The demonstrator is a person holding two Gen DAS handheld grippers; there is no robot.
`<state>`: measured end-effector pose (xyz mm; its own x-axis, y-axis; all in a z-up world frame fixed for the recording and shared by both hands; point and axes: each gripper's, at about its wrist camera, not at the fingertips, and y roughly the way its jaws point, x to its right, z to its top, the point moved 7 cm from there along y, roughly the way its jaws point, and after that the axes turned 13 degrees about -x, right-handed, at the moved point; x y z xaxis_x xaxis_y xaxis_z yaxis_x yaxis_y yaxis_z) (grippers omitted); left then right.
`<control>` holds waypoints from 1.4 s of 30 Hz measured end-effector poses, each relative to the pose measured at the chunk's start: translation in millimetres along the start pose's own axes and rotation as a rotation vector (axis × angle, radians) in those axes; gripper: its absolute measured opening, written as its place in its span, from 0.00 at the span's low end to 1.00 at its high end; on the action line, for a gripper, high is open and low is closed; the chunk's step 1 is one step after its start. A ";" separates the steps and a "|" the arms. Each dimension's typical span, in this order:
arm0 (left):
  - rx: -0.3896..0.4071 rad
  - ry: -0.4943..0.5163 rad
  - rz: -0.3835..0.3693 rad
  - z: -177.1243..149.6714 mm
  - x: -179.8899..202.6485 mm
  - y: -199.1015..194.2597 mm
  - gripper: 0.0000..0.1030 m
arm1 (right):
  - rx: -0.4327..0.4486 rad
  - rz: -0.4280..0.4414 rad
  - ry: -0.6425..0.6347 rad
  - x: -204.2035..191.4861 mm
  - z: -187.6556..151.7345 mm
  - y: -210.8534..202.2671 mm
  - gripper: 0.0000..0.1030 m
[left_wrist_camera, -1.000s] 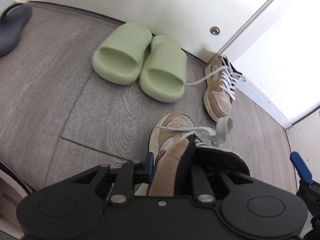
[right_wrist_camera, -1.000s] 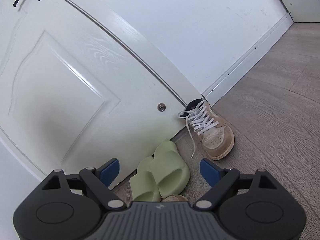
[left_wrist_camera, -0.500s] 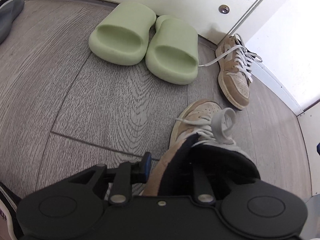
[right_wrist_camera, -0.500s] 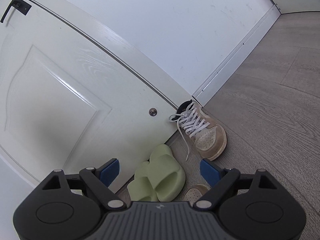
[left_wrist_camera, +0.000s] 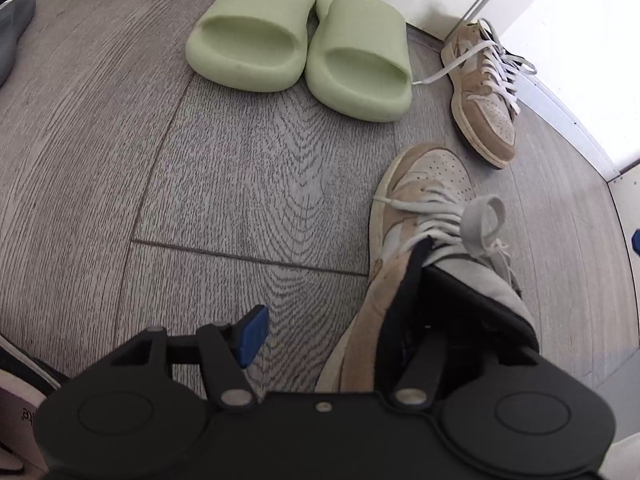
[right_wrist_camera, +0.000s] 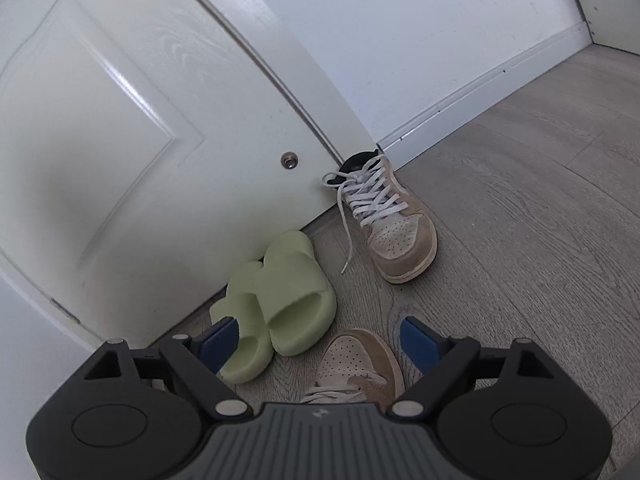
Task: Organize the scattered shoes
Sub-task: 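Lift and carry the Jordan sneaker toward the door with the left tool, then grasp the Jordan sneaker's collar with the right tool while the left tool releases it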
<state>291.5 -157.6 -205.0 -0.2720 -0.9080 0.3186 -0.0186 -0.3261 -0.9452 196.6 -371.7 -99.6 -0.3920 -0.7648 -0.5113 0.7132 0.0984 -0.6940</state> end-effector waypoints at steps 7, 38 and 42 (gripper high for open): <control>0.041 0.109 0.031 -18.4 9.2 -24.3 0.59 | -0.010 -0.027 -0.090 -6.9 -0.5 -2.0 0.86; 0.266 -0.030 -0.010 -12.8 -51.6 -106.8 0.59 | -0.386 -0.298 -1.063 -73.5 -79.2 72.8 0.22; 0.282 -0.038 -0.019 -12.4 -53.2 -109.9 0.59 | -0.355 -0.332 -0.701 -68.1 -58.3 72.6 0.24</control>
<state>296.1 -70.2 -118.9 -0.2379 -0.9086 0.3434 0.2461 -0.3984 -0.8836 241.2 -275.3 -144.7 -0.0145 -0.9951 0.0977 0.3546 -0.0965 -0.9300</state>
